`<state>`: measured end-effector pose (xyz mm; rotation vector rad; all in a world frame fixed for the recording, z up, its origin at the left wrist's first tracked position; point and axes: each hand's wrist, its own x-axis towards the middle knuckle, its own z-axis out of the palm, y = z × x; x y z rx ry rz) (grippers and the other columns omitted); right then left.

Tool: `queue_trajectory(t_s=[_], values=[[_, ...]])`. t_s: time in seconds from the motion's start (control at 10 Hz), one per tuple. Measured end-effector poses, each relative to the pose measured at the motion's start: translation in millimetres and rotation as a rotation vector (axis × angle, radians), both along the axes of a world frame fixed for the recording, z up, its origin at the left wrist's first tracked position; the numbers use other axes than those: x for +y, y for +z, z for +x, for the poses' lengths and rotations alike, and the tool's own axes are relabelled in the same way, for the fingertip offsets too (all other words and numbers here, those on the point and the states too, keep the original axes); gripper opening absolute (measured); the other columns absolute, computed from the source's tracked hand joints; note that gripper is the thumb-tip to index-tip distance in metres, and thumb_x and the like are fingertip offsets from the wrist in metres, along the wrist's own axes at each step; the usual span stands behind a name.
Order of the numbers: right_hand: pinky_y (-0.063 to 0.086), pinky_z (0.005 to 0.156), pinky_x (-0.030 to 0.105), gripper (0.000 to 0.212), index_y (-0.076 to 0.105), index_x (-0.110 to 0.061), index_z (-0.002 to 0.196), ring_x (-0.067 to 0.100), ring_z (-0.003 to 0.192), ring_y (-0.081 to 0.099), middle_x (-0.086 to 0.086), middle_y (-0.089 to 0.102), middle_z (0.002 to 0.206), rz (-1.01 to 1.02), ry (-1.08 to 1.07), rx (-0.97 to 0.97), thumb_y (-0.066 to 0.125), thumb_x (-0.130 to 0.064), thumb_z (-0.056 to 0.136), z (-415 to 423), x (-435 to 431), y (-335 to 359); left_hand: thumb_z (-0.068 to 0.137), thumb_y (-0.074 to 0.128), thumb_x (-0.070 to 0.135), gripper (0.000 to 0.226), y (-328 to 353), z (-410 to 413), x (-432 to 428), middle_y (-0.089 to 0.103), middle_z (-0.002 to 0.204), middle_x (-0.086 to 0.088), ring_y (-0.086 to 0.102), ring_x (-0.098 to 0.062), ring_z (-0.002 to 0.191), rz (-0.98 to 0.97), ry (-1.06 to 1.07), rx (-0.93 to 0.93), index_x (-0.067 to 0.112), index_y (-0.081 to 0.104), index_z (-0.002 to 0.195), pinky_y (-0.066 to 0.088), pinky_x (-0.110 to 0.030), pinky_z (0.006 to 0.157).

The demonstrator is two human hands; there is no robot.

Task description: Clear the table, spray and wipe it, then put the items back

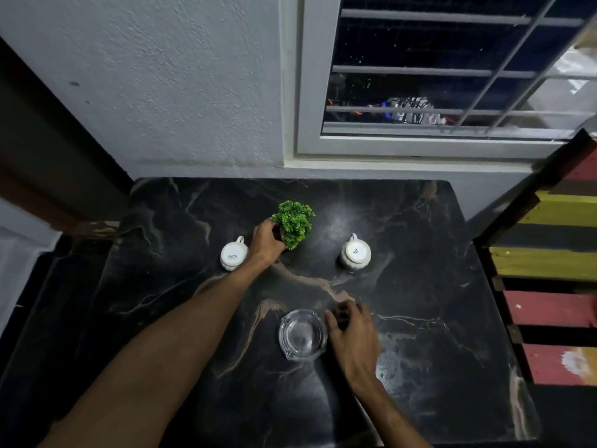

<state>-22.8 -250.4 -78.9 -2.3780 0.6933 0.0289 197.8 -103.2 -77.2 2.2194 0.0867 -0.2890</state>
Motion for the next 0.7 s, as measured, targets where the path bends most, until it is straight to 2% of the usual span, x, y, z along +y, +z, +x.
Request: queue_trajectory(t_s=[0.2,0.3,0.5,0.6,0.7], values=[[0.05,0.076,0.027,0.021,0.059,-0.037,0.108,0.005,0.099,0.057,-0.02,0.051,0.11,-0.004,-0.019,-0.028,0.058,-0.049,0.09,7,-9,-14,0.075,0.078,-0.009,0.043,-15,27,-16,0.07,0.121,-0.015,0.066,-0.03,0.114,-0.045,0.017,-0.001,0.0,0.068,0.116,0.053,-0.045,0.101],[0.047,0.073,0.023,0.019,0.06,-0.036,0.106,0.004,0.097,0.056,-0.021,0.052,0.109,0.013,-0.021,-0.03,0.059,-0.047,0.09,13,-8,-15,0.072,0.081,-0.008,0.046,-17,32,-19,0.07,0.12,-0.016,0.066,-0.03,0.114,-0.071,0.031,0.001,-0.001,0.068,0.116,0.053,-0.046,0.1],[0.049,0.079,0.028,0.017,0.063,-0.028,0.107,0.01,0.097,0.057,-0.011,0.059,0.106,0.039,0.047,-0.047,0.062,-0.037,0.093,29,-10,-10,0.075,0.079,-0.009,0.048,-16,27,-16,0.071,0.117,-0.019,0.069,-0.033,0.107,-0.098,0.042,0.027,-0.003,0.064,0.12,0.057,-0.047,0.094],[0.05,0.082,0.029,0.02,0.065,-0.024,0.112,0.013,0.1,0.059,-0.009,0.062,0.111,0.061,0.08,-0.058,0.063,-0.033,0.094,35,-13,-4,0.074,0.078,-0.014,0.066,-9,23,-14,0.067,0.123,-0.018,0.069,-0.029,0.103,-0.184,0.044,0.093,0.002,0.055,0.133,0.059,-0.047,0.092],[0.046,0.079,0.027,0.019,0.065,-0.024,0.111,0.013,0.101,0.06,-0.008,0.062,0.111,0.07,0.1,-0.088,0.063,-0.032,0.094,38,-15,5,0.075,0.076,-0.017,0.082,2,11,-8,0.059,0.126,-0.014,0.058,-0.022,0.104,-0.2,0.046,0.117,0.006,0.044,0.146,0.058,-0.043,0.092]])
